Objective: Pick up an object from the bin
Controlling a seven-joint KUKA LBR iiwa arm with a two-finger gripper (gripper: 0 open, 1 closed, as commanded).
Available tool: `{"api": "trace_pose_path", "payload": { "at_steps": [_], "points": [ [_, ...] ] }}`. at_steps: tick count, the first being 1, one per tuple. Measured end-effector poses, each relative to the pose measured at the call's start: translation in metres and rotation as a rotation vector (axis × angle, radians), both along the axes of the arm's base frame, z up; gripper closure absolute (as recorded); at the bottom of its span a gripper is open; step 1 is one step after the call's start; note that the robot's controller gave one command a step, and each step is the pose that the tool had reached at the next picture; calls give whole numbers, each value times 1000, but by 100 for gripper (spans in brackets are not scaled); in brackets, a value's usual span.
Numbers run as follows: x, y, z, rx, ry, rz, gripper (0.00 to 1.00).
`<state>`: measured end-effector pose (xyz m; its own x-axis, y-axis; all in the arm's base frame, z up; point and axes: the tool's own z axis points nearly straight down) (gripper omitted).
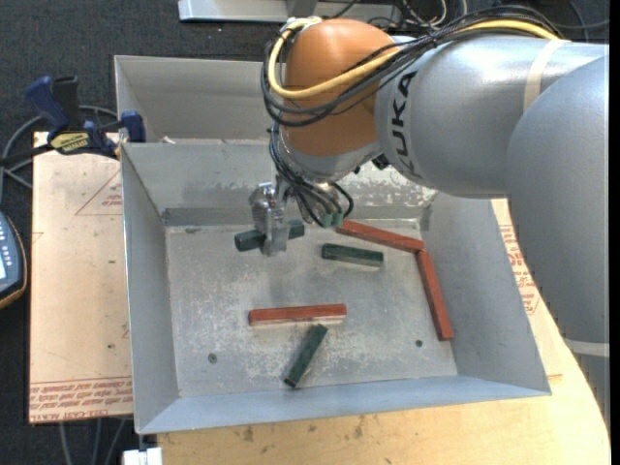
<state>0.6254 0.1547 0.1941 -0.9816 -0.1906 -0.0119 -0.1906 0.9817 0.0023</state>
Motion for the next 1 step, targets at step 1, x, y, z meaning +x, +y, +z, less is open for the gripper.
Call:
{"api": "trace_pose_path", "payload": {
  "at_steps": [1],
  "points": [
    [-2, -22, 97, -5, 1, 342, 100]
  ]
}}
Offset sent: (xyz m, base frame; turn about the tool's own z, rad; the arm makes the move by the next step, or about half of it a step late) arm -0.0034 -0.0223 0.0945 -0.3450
